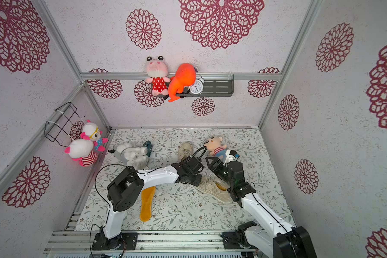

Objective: Remove the insole from the shoe
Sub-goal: Untie the shoelace on the shoe.

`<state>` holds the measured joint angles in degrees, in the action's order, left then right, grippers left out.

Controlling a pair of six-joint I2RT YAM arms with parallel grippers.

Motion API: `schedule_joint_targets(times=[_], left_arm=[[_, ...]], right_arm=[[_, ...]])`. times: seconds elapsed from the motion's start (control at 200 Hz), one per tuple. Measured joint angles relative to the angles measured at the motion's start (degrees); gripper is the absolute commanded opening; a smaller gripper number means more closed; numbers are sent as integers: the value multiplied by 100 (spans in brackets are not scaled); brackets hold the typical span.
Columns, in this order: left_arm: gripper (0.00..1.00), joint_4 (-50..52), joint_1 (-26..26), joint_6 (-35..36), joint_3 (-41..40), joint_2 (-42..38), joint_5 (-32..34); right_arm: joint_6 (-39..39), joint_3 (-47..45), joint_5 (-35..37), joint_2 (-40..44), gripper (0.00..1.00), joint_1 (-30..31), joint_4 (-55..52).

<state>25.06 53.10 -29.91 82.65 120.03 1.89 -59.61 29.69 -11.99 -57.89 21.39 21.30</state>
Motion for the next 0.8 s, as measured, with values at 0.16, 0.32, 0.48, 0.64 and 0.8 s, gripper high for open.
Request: schedule_joint_targets(times=[0.16, 0.32, 0.48, 0.64, 0.8], left_arm=[[48, -20, 11, 79, 0, 0, -7], [48, -61, 26, 157, -11, 0, 2], [48, -79, 26, 151, -20, 0, 2], [48, -92, 26, 153, -31, 0, -2], [48, -140, 31, 203, -48, 0, -7]], right_arm=[[2, -420, 24, 22, 64, -4, 581], [109, -391, 20, 15, 64, -72, 455], [374, 573, -151, -83, 64, -459, -199], [584, 1351, -275, -350, 64, -1093, -299], [772, 1998, -323, -673, 64, -1626, -326]])
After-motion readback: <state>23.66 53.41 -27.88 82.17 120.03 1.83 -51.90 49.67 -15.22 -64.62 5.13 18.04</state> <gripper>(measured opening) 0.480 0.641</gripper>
